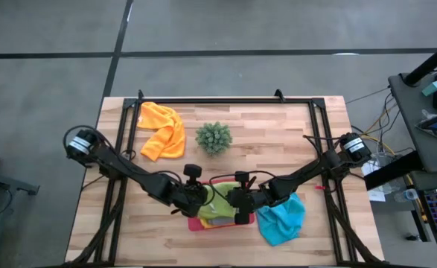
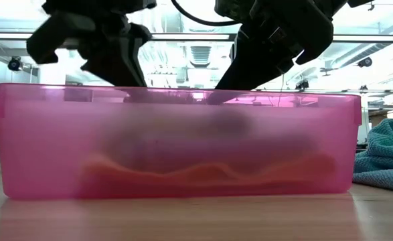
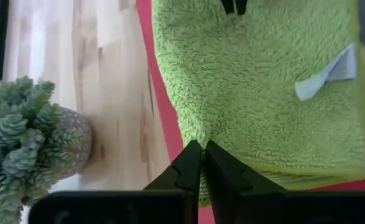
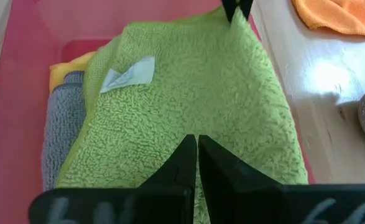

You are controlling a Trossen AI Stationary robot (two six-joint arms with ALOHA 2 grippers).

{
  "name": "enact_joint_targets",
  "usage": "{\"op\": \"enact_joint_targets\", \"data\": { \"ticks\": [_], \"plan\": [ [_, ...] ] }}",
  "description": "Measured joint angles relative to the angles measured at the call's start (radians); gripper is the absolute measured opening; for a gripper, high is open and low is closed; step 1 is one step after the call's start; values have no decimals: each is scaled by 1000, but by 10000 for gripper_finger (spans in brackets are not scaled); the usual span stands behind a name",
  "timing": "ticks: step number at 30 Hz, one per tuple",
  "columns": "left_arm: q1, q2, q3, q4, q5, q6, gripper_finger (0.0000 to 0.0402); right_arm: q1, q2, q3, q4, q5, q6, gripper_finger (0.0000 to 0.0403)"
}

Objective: Fold microfiber towels
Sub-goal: Put the green microfiber cloth into the pink bin

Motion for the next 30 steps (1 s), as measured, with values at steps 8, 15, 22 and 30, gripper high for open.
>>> {"op": "enact_joint_targets", "data": {
  "ticks": [8,15,22,30],
  "plan": [
    [0,-9,6,1,29,-10,56,0,0,0,17,-7,9,12],
    [-7,-25,5,-27,30,-35,117,-40,0,0,159,-40,7,61],
    [-7,-32,-10,-114,44,-119,125,-85,45,0,331,-44,-26,125],
    [-7,-11,-18,-114,44,-131,125,-115,104,28,370,-42,-73,143]
  ]
}}
